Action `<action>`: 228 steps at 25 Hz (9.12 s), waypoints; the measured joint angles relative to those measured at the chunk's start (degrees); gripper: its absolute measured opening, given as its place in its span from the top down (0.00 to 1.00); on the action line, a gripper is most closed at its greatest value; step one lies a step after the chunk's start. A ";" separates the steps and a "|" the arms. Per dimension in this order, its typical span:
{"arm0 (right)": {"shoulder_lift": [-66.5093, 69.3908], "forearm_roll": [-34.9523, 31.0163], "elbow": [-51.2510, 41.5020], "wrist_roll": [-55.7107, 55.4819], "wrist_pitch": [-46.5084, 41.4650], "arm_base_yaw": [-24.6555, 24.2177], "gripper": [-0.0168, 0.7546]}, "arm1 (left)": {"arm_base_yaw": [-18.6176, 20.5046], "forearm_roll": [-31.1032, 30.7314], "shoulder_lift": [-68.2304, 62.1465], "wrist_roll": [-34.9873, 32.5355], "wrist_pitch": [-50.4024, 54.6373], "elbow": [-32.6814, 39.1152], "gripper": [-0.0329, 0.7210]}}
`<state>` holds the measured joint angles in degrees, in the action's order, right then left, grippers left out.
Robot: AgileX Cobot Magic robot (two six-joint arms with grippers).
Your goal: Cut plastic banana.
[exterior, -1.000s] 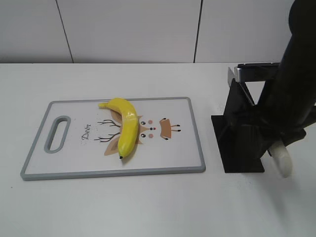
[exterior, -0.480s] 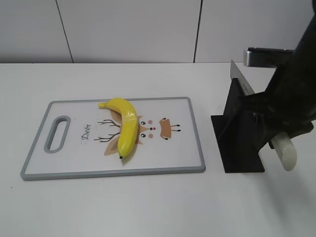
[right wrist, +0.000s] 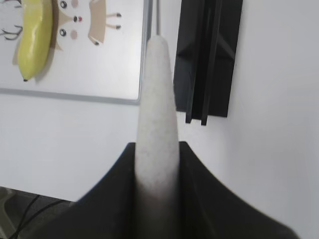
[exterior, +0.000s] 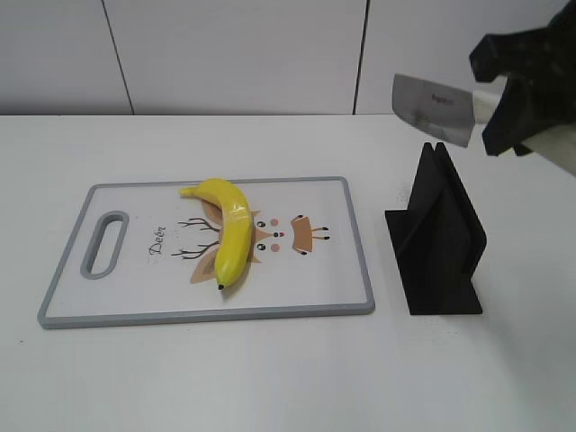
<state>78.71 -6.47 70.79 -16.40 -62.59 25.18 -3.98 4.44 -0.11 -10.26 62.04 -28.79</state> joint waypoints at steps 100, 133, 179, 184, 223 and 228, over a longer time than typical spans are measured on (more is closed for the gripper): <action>38.34 -12.27 30.55 79.29 0.39 -0.13 0.72 | -15.13 20.43 -102.91 -64.26 -10.90 -54.58 0.94; 31.64 -4.84 37.23 49.64 -7.20 -0.98 0.76 | -9.46 12.87 -86.57 -30.53 -20.44 -54.52 0.14; 6.51 5.63 -19.71 -3.78 24.80 -3.26 0.76 | 4.73 2.89 -3.35 -4.08 0.42 0.68 0.22; 5.72 4.38 -21.11 -3.83 25.20 -3.20 0.76 | 4.73 3.19 0.36 -3.92 0.49 0.68 0.22; -30.54 1.74 -25.05 13.20 15.10 -2.99 0.16 | 4.73 3.19 0.36 -3.68 0.49 0.68 0.27; -44.40 1.74 -31.58 13.70 11.26 -2.99 0.16 | 4.73 3.19 0.36 -3.68 0.49 0.68 0.27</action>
<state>34.31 -4.73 39.21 -2.70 -51.33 22.19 0.75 7.63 0.25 -13.93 62.53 -28.11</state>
